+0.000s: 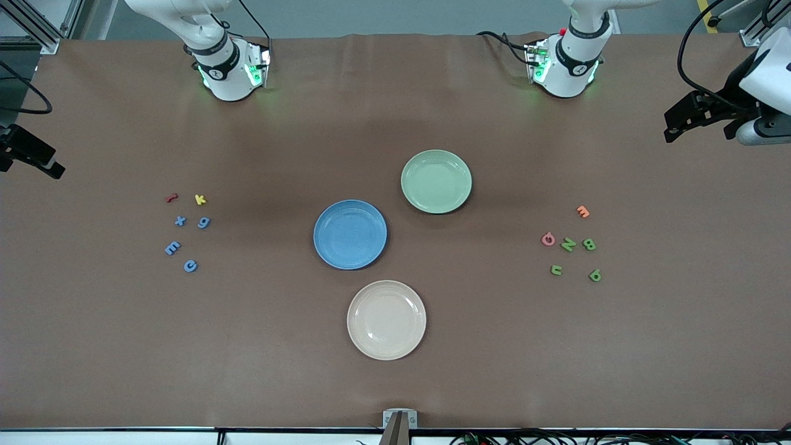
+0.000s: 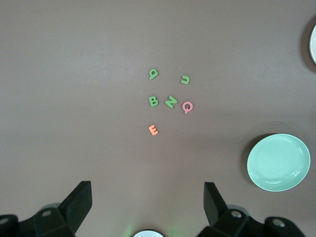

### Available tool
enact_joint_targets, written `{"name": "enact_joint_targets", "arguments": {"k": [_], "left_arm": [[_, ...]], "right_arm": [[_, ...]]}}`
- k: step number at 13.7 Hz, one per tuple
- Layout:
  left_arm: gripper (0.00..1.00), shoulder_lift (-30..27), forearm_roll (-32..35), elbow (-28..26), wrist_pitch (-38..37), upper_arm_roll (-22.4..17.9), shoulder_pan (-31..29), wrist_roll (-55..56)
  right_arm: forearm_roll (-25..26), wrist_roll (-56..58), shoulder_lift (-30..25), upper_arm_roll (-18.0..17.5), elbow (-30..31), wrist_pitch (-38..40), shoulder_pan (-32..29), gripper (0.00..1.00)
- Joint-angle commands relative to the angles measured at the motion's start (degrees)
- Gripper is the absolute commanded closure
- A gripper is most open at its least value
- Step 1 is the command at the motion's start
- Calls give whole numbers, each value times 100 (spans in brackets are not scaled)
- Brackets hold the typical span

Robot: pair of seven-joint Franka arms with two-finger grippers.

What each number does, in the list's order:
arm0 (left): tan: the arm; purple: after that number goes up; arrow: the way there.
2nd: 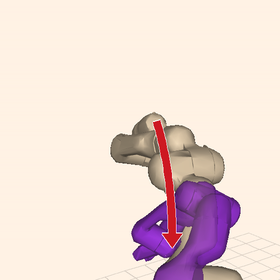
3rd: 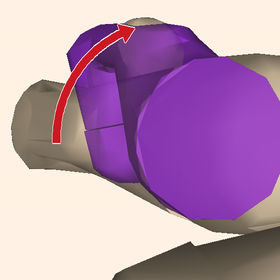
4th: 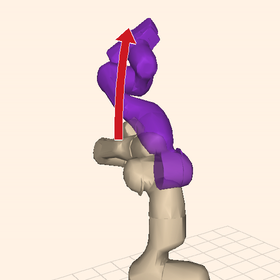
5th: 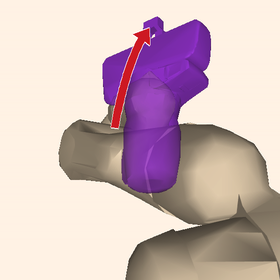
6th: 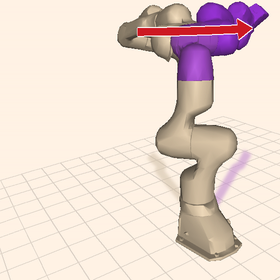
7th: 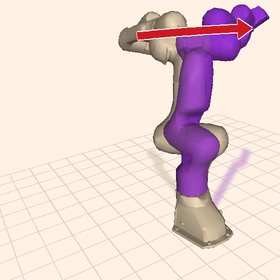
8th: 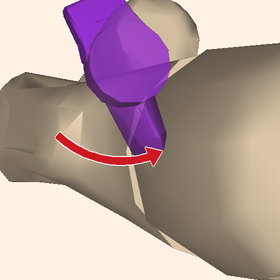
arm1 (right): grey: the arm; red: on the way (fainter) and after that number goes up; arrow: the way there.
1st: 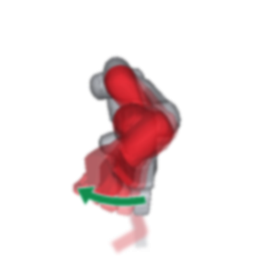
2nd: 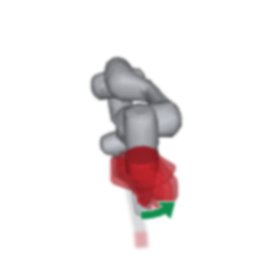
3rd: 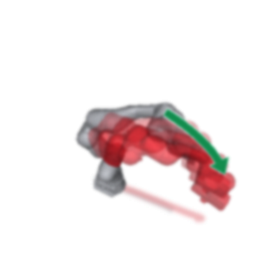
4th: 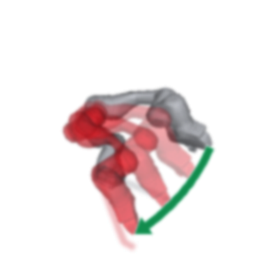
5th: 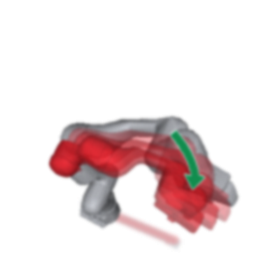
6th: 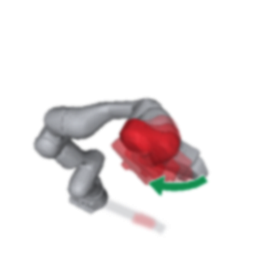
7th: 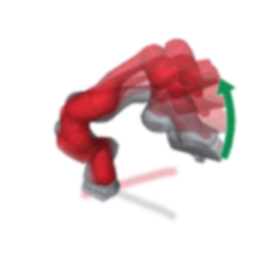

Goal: Sort letters by color into matching plates
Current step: 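Move both grippers out from rest toward the letter piles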

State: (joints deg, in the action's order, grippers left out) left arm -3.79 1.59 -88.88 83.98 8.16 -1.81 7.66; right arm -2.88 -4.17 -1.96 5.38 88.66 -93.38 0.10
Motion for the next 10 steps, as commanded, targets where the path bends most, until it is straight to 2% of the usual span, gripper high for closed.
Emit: {"name": "enact_joint_targets", "arguments": {"k": [1,7,10], "left_arm": [[0,-78,69,-16,13,10,-30,-168],[0,167,87,28,57,10,-30,-159],[0,457,87,-234,627,-8,-47,-29]], "right_arm": [[-90,232,99,-213,-209,127,-247,0],[-38,206,90,-230,-358,136,-168,0],[-46,180,90,-230,-358,136,-177,0]]}}
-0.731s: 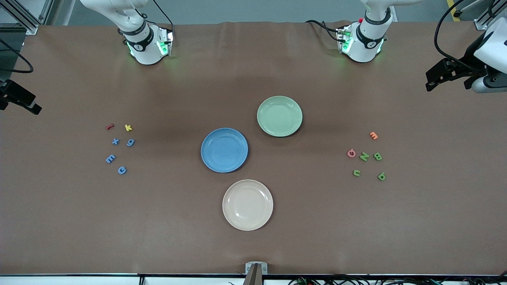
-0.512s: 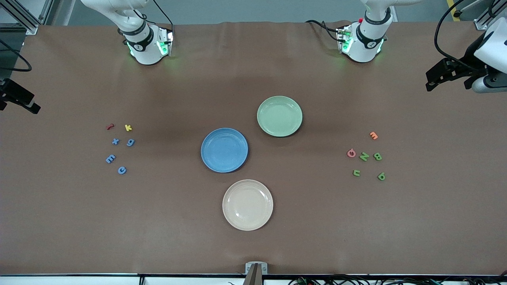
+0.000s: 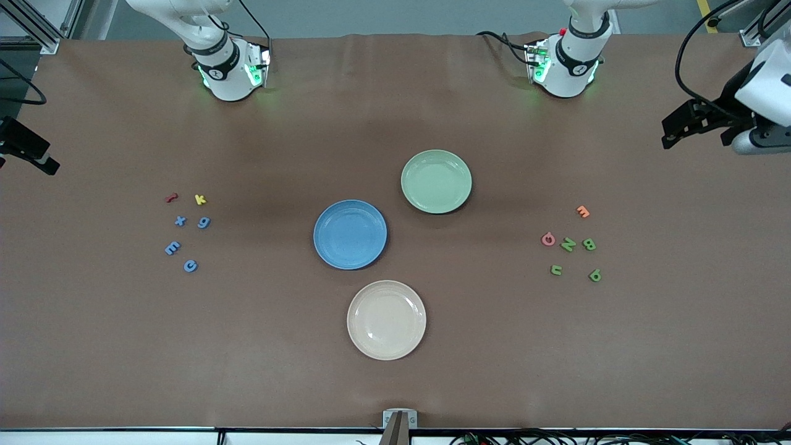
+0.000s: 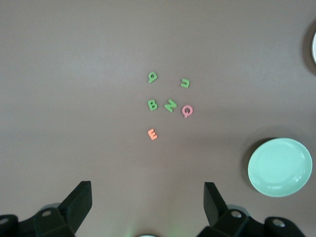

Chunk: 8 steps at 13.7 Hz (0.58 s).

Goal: Sort letters by color into matching plates
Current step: 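Move both grippers out from rest toward the letter piles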

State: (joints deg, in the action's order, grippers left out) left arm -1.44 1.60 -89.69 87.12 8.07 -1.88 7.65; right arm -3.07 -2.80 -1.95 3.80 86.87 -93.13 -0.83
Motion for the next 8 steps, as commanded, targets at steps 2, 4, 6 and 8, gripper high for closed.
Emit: {"name": "enact_joint_targets", "arguments": {"k": [2,4,6,8], "left_arm": [[0,477,69,-355,602,2,-137,113],[0,574,25,-750,1120,2,-181,402],[0,627,25,-1390,1796,11,-173,876],[0,671,25,-1997,2516,2,-181,1106]], "right_arm": [[-9,34,99,-73,-179,102,-67,0],[-1,77,203,-73,-170,67,-84,0],[113,86,309,-73,-153,50,-76,0],[342,86,528,-73,-118,67,11,0]]}}
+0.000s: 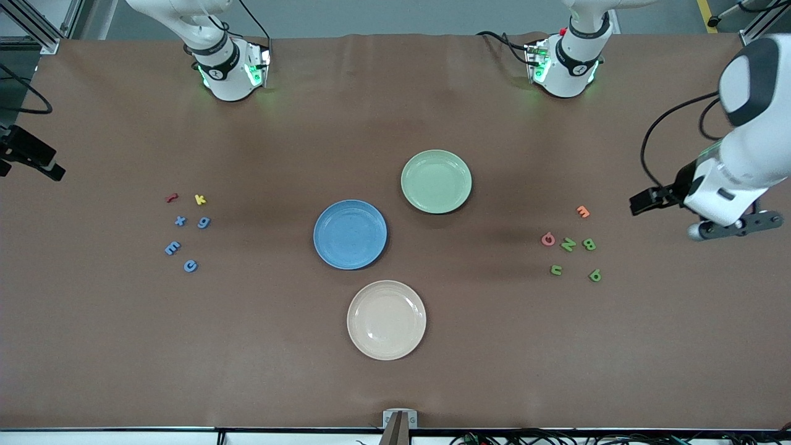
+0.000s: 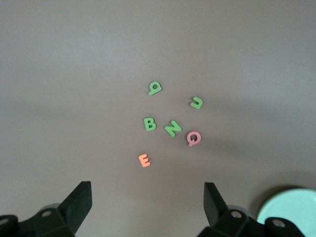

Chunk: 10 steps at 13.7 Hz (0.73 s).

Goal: Sort letters by color into matching plates
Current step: 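Move both grippers out from rest toward the letter piles, then grasp the blue 3 with the right gripper while the left gripper grasps green N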

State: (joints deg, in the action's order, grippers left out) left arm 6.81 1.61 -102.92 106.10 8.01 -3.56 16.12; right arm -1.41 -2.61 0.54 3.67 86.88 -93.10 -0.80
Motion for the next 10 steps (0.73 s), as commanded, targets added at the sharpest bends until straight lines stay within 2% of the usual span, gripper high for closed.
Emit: {"name": "enact_joint_targets", "arguments": {"k": [1,7,10], "left_arm": [[0,-102,23,-868,884,8,-48,330],[0,513,23,-1291,1676,16,-83,1498],[3,707,32,-1668,2465,34,-57,2252]], "right_arm": [[185,76,375,-59,-83,64,10,0],[212,94,1649,-42,-4,-612,-192,0],[212,610,1957,-33,486,-1182,-262,0]]}}
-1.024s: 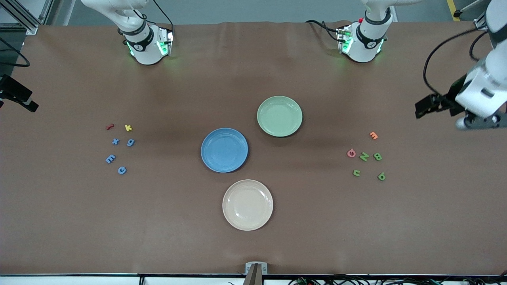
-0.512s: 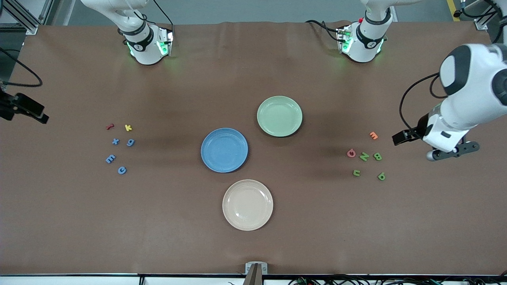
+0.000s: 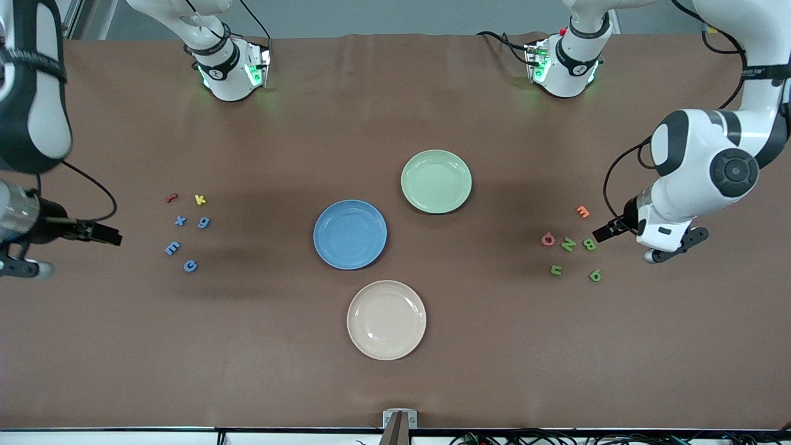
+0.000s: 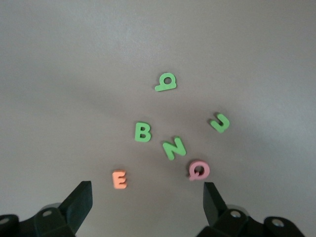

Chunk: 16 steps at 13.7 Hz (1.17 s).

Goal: Sort letters by color into matching plates
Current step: 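Grasp the blue 3 with the right gripper while the left gripper grasps green N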

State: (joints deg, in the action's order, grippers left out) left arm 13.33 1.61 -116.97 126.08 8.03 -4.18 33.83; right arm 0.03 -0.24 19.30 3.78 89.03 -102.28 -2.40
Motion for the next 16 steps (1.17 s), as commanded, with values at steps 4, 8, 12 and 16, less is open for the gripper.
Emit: {"name": "enact_joint_targets", "arguments": {"k": [4,8,12,16], "left_arm": [[14,415,32,-475,1199,32,137,1404],[20,679,58,-729,1796,32,199,1591],[23,925,76,-774,2026,32,198,1609],[26,1206,76,-748,2351,23,207,1627]], "right_arm": [[67,709,117,-44,1220,-1407,-322,0],[67,789,135,-44,2054,-2531,-445,0],[50,772,564,-53,2505,-3605,-533,1],[-21,719,987,-62,2505,-3878,-533,3]]}}
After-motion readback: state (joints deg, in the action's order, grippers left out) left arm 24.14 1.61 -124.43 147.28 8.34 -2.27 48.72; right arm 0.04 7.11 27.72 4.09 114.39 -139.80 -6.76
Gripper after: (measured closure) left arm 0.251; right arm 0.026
